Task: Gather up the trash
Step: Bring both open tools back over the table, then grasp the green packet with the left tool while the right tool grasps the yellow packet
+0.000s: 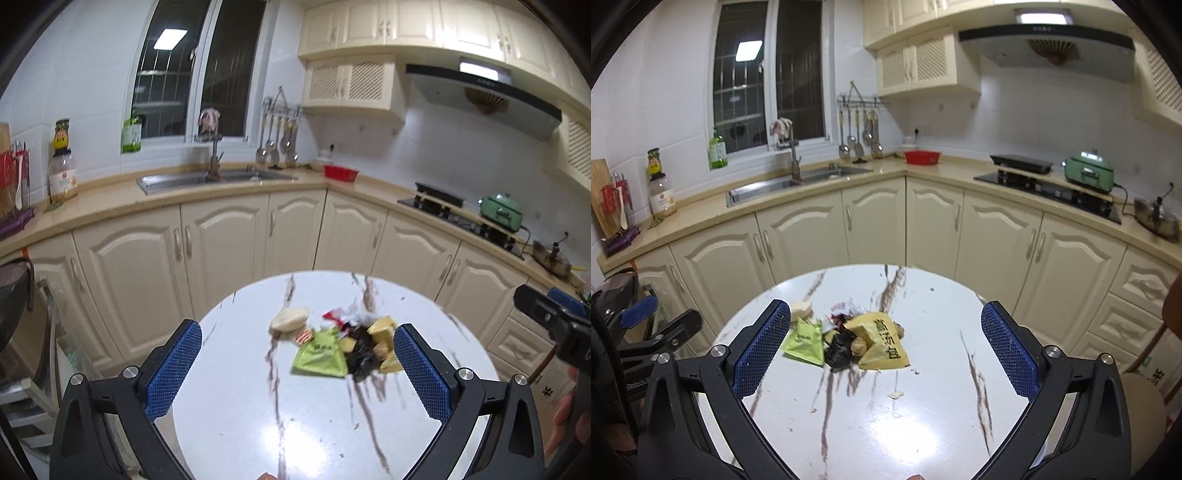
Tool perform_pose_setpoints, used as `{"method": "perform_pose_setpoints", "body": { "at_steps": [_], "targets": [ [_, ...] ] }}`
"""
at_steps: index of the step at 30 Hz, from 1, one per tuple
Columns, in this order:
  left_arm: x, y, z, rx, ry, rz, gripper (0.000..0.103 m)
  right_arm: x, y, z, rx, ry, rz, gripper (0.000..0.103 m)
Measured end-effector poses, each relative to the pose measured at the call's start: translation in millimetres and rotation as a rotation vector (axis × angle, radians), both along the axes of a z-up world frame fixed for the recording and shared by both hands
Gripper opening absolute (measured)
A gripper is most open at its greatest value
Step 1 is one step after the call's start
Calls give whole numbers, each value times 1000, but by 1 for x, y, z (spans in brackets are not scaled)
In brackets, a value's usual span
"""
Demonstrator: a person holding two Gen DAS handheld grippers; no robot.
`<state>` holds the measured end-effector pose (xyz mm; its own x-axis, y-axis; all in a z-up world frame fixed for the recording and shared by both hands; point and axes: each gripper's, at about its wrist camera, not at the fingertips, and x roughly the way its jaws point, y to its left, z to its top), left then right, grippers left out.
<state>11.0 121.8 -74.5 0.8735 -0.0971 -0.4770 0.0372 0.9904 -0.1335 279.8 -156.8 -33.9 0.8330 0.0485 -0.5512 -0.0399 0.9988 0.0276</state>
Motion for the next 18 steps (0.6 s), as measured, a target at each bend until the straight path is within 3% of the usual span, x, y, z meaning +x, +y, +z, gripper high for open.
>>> {"method": "perform_pose_setpoints", "body": {
  "at_steps": [10, 18],
  "targets": [
    [90, 7, -19, 3, 138, -15, 102, 44, -24, -60, 9, 188, -19, 103],
    [156, -17, -39, 28, 231, -52, 102, 78, -27, -117, 19, 338, -10, 103]
  ]
}}
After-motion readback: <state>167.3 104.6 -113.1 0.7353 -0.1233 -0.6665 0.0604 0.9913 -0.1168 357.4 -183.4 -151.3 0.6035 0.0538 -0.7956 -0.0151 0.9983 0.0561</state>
